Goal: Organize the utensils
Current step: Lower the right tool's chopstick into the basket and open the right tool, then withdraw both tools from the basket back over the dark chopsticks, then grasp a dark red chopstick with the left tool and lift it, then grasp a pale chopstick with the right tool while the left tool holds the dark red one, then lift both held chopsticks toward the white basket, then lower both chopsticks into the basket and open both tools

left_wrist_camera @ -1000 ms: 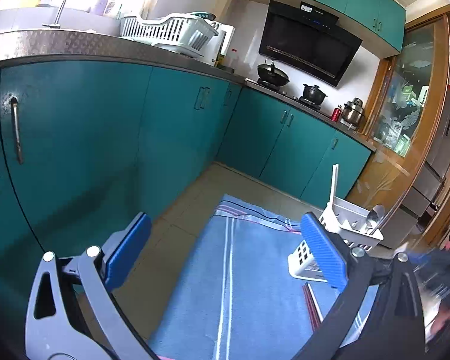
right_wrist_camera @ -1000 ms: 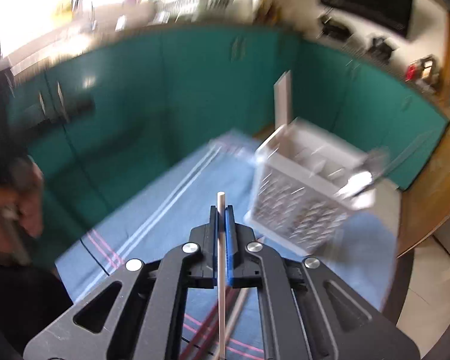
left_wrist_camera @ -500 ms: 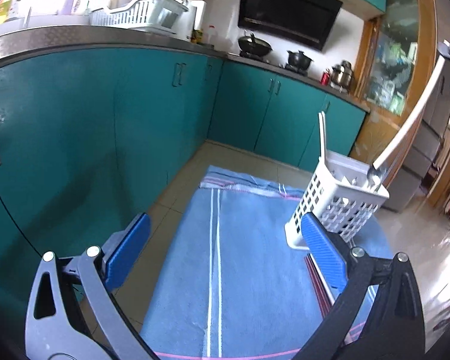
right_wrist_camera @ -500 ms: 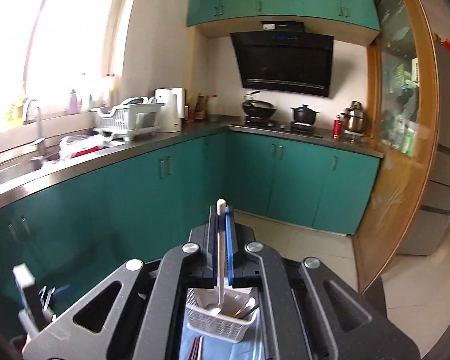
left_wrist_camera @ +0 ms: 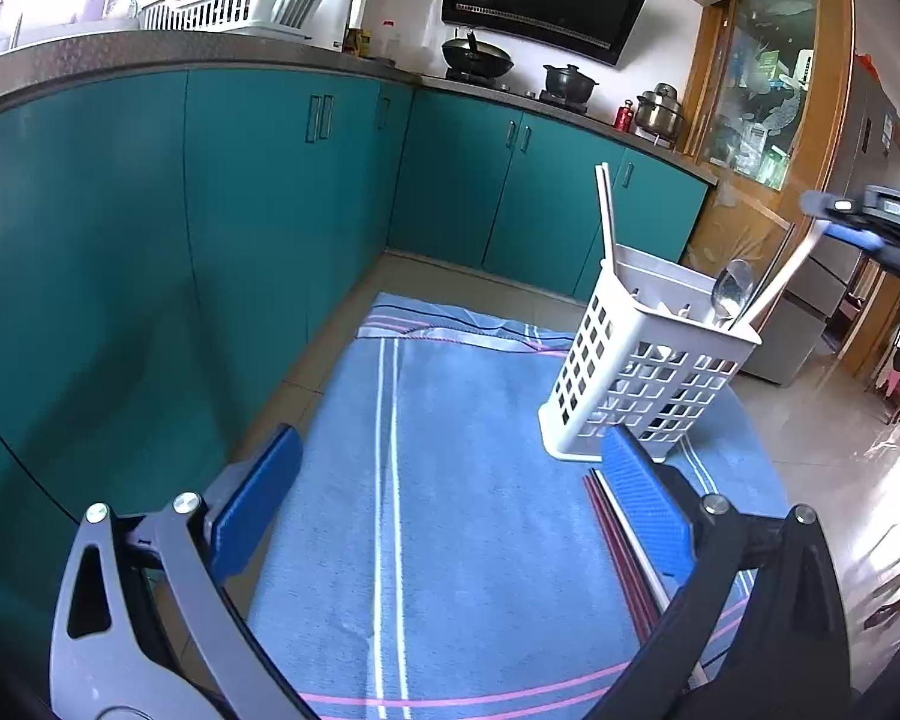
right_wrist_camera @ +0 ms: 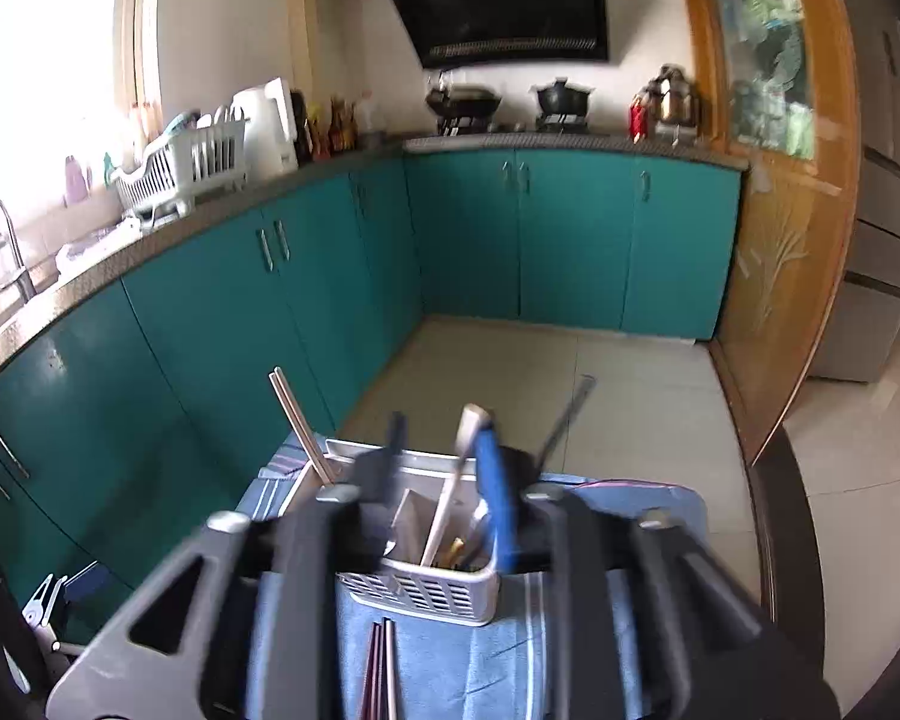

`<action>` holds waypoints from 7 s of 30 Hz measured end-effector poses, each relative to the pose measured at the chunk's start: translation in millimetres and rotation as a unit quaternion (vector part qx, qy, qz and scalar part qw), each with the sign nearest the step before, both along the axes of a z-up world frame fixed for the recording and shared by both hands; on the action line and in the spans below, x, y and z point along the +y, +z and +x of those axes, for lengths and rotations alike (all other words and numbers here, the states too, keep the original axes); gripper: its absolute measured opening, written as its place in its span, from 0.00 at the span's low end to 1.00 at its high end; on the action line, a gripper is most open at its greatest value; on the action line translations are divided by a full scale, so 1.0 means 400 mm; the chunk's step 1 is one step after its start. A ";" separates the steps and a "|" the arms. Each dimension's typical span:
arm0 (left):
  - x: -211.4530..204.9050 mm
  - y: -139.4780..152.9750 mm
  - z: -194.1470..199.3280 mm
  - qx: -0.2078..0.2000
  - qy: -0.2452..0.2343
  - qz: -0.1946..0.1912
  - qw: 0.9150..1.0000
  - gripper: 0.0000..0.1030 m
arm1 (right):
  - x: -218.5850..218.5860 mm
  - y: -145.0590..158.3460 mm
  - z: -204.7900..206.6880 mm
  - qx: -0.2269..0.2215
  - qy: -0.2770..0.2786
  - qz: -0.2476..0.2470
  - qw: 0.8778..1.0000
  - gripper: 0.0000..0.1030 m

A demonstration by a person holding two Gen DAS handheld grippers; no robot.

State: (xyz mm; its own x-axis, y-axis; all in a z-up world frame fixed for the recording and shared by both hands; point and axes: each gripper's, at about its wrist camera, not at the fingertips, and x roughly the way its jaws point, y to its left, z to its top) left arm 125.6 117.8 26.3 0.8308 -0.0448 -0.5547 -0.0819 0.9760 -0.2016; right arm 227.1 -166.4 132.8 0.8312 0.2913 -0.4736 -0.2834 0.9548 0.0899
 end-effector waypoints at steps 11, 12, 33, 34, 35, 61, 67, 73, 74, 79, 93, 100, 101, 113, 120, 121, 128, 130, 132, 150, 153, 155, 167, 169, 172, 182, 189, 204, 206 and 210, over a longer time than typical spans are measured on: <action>-0.102 -0.039 -0.016 0.019 -0.034 0.001 0.999 0.96 | -0.084 -0.195 -0.342 -0.074 0.004 0.029 0.997 0.74; -0.109 -0.045 -0.020 0.022 -0.034 0.001 0.999 0.96 | -0.086 -0.235 -0.352 -0.068 0.003 0.030 0.997 0.74; -0.233 -0.100 -0.052 0.035 -0.061 0.060 0.996 0.96 | -0.117 -0.340 -0.358 -0.024 0.012 0.008 1.000 0.74; -0.235 -0.101 -0.052 0.035 -0.062 0.061 0.996 0.96 | -0.118 -0.340 -0.359 -0.024 0.012 0.007 1.000 0.74; -0.238 -0.103 -0.051 0.037 -0.063 0.062 0.995 0.96 | -0.119 -0.340 -0.358 -0.024 0.011 0.007 1.000 0.74; -0.326 -0.291 0.093 0.183 -0.078 0.105 0.974 0.61 | -0.126 -0.350 -0.336 0.006 0.024 0.008 1.000 0.74; -0.278 -0.285 0.092 0.177 -0.071 0.098 0.977 0.15 | -0.110 -0.363 -0.333 0.019 0.037 -0.001 0.999 0.74; -0.205 -0.267 0.113 0.161 -0.055 0.037 0.985 0.05 | -0.063 -0.392 -0.323 0.045 0.073 -0.017 0.996 0.74; -0.194 -0.245 0.106 0.146 -0.047 0.037 0.987 0.05 | -0.054 -0.396 -0.319 0.050 0.080 -0.017 0.995 0.74; -0.151 -0.109 0.041 0.065 -0.053 0.023 0.996 0.05 | 0.006 -0.418 -0.261 0.088 0.104 -0.022 0.990 0.72; 0.008 0.056 -0.071 -0.074 -0.019 -0.001 0.997 0.04 | 0.254 -0.506 -0.001 0.193 0.182 -0.117 0.957 0.36; 0.027 0.072 -0.086 -0.087 -0.017 -0.007 0.996 0.04 | 0.272 -0.534 0.030 0.209 0.164 -0.125 0.956 0.36; 0.027 0.071 -0.086 -0.086 -0.018 -0.009 0.996 0.04 | 0.281 -0.541 0.036 0.209 0.157 -0.129 0.956 0.36; 0.026 0.068 -0.086 -0.082 -0.019 -0.014 0.996 0.04 | 0.319 -0.570 0.051 0.218 0.146 -0.166 0.950 0.27; 0.029 0.068 -0.084 -0.082 -0.019 -0.013 0.996 0.05 | 0.331 -0.561 0.035 0.219 0.132 -0.153 0.954 0.09; 0.029 0.068 -0.084 -0.082 -0.019 -0.014 0.996 0.05 | 0.326 -0.560 0.025 0.219 0.132 -0.148 0.955 0.09; 0.034 0.066 -0.083 -0.083 -0.017 -0.018 0.996 0.05 | 0.252 -0.512 -0.007 0.208 0.129 -0.099 0.965 0.09; 0.031 0.066 -0.085 -0.084 -0.019 -0.018 0.996 0.05 | 0.234 -0.505 -0.010 0.210 0.133 -0.084 0.965 0.10; 0.028 0.067 -0.085 -0.084 -0.021 -0.016 0.996 0.04 | 0.232 -0.516 -0.013 0.238 0.170 -0.065 0.954 0.12; 0.023 0.067 -0.087 -0.085 -0.023 -0.011 0.996 0.04 | 0.258 -0.560 0.062 0.215 0.093 -0.141 0.962 0.04; 0.017 0.069 -0.091 -0.090 -0.028 -0.009 0.996 0.05 | 0.200 -0.493 -0.002 0.190 0.098 -0.104 0.971 0.04; 0.010 0.070 -0.092 -0.091 -0.031 -0.005 0.995 0.05 | 0.155 -0.438 -0.060 0.164 0.098 -0.089 0.978 0.04; -0.072 0.102 -0.132 -0.090 -0.076 0.021 0.993 0.05 | -0.040 -0.178 -0.337 0.018 0.088 -0.008 0.996 0.04; -0.090 0.115 -0.139 -0.092 -0.080 0.023 0.992 0.05 | -0.072 -0.150 -0.359 0.011 0.087 0.002 0.996 0.04; -0.109 0.124 -0.142 -0.091 -0.080 0.025 0.992 0.04 | -0.088 -0.123 -0.375 0.005 0.086 0.010 0.996 0.04; -0.171 0.181 -0.110 -0.080 -0.099 0.011 0.992 0.05 | -0.108 -0.048 -0.361 -0.010 0.098 0.027 0.995 0.04; -0.202 0.358 0.004 -0.102 -0.114 0.003 0.988 0.05 | -0.102 0.118 -0.257 -0.024 0.103 0.033 0.994 0.04; -0.258 0.463 0.298 -0.116 -0.100 0.009 0.988 0.05 | -0.073 0.291 -0.006 -0.055 0.063 0.042 0.996 0.04; -0.258 0.404 0.324 -0.103 -0.096 0.006 0.990 0.05 | -0.066 0.246 0.019 -0.053 0.058 0.041 0.996 0.04; -0.255 0.275 0.359 -0.074 -0.095 0.004 0.993 0.05 | -0.052 0.129 0.058 -0.018 0.055 0.038 0.998 0.04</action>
